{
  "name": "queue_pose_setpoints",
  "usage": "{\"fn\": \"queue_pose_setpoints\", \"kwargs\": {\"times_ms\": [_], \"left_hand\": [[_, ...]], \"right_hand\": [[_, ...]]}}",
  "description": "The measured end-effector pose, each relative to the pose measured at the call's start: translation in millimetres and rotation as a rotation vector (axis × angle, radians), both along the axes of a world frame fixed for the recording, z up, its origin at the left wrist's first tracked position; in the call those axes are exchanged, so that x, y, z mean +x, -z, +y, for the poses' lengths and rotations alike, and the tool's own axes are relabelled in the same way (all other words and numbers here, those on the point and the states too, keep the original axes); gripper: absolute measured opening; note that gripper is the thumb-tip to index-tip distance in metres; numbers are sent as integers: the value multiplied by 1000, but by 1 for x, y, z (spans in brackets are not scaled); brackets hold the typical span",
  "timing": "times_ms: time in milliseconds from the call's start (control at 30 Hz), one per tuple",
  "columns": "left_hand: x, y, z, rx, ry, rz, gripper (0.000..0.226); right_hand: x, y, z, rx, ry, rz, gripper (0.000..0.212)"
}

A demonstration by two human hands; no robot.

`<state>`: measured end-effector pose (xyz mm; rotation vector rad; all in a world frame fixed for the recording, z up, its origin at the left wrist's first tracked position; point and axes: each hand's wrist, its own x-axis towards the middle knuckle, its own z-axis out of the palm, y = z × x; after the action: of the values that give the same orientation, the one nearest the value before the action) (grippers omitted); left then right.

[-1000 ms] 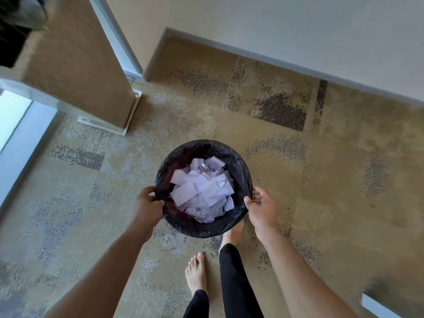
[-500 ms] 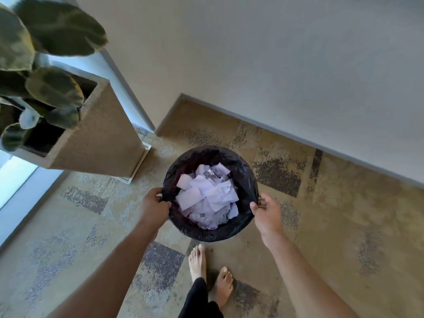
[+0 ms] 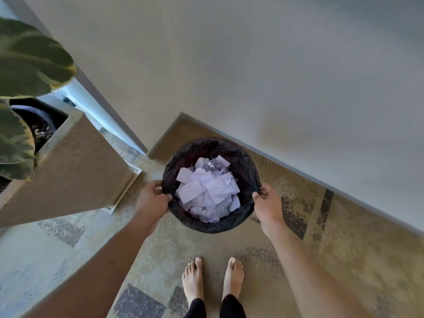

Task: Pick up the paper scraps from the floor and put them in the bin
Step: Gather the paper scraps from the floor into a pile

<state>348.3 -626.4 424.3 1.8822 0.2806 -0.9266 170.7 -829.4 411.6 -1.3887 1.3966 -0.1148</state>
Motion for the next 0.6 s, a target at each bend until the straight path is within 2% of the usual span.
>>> {"fn": "queue_pose_setpoints", "kwargs": {"times_ms": [133,267,600], "left_hand": [[35,31,-29,-4,-35,-16,34],[66,65,-56,18,-51,-64,33],[120,143,-91,-15,-38,-122,32]], "right_hand": [[38,28,-35,-30,-56,-34,24],[74,60,-62,-52,-68,-58,31],[126,146,-99,-105,-77,-148,34]]}}
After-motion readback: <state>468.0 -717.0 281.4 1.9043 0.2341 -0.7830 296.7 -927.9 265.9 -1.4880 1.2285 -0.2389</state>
